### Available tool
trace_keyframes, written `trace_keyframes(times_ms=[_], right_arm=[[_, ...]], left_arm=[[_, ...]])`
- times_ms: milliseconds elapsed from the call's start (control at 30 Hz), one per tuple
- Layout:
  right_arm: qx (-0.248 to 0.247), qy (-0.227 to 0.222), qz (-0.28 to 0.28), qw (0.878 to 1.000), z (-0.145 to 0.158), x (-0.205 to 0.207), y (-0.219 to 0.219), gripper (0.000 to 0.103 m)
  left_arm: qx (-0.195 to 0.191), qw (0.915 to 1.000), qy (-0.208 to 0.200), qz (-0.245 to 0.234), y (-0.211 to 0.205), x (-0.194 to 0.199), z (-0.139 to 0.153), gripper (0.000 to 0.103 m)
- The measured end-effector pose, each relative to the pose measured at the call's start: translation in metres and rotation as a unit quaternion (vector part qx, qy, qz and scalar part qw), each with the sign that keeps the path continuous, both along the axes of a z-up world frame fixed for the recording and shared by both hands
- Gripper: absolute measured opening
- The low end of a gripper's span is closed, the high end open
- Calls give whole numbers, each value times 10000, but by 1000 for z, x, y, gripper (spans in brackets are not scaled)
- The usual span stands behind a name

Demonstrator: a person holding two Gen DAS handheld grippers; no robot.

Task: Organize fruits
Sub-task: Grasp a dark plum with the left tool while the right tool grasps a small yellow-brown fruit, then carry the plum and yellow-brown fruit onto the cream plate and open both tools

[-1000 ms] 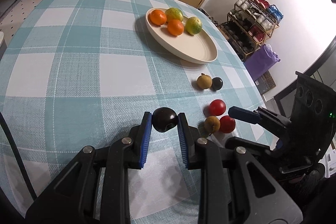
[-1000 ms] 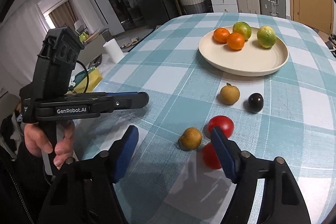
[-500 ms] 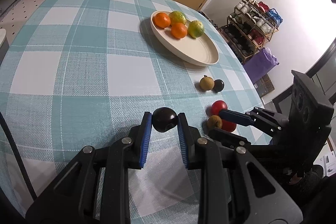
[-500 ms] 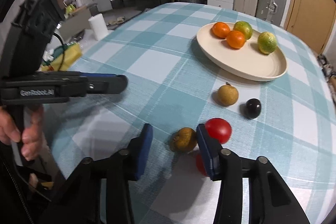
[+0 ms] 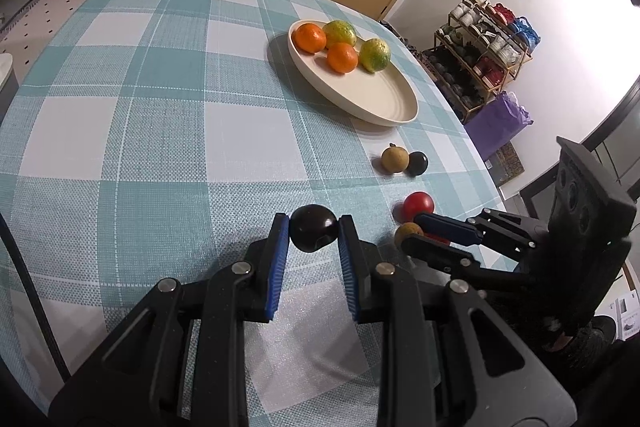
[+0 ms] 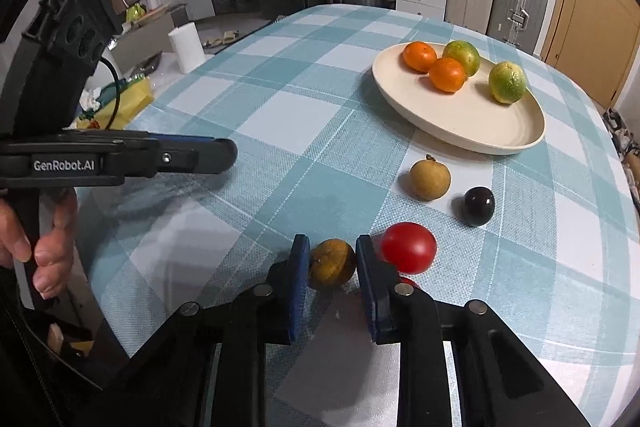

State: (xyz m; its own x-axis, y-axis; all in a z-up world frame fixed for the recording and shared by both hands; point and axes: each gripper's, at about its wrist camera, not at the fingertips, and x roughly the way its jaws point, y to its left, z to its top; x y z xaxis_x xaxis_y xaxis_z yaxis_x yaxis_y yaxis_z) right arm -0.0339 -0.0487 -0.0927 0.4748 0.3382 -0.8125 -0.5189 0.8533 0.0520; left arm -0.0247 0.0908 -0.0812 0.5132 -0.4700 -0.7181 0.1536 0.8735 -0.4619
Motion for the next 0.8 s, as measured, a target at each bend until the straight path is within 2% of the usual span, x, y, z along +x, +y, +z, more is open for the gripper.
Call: trace_keyframes(times_ms=[367, 633, 800], right_arm=[[928, -162, -104, 9955, 28, 13, -26, 24], [1500, -306, -377, 9875, 48, 52, -60, 24], [1739, -341, -499, 9829, 55, 82, -77, 24]], left_arm=[[35, 9998, -213, 45, -15, 26, 21, 22], [161, 9989, -428, -64, -42, 75, 44, 22], [161, 9990, -423, -20, -53, 114, 46, 22]])
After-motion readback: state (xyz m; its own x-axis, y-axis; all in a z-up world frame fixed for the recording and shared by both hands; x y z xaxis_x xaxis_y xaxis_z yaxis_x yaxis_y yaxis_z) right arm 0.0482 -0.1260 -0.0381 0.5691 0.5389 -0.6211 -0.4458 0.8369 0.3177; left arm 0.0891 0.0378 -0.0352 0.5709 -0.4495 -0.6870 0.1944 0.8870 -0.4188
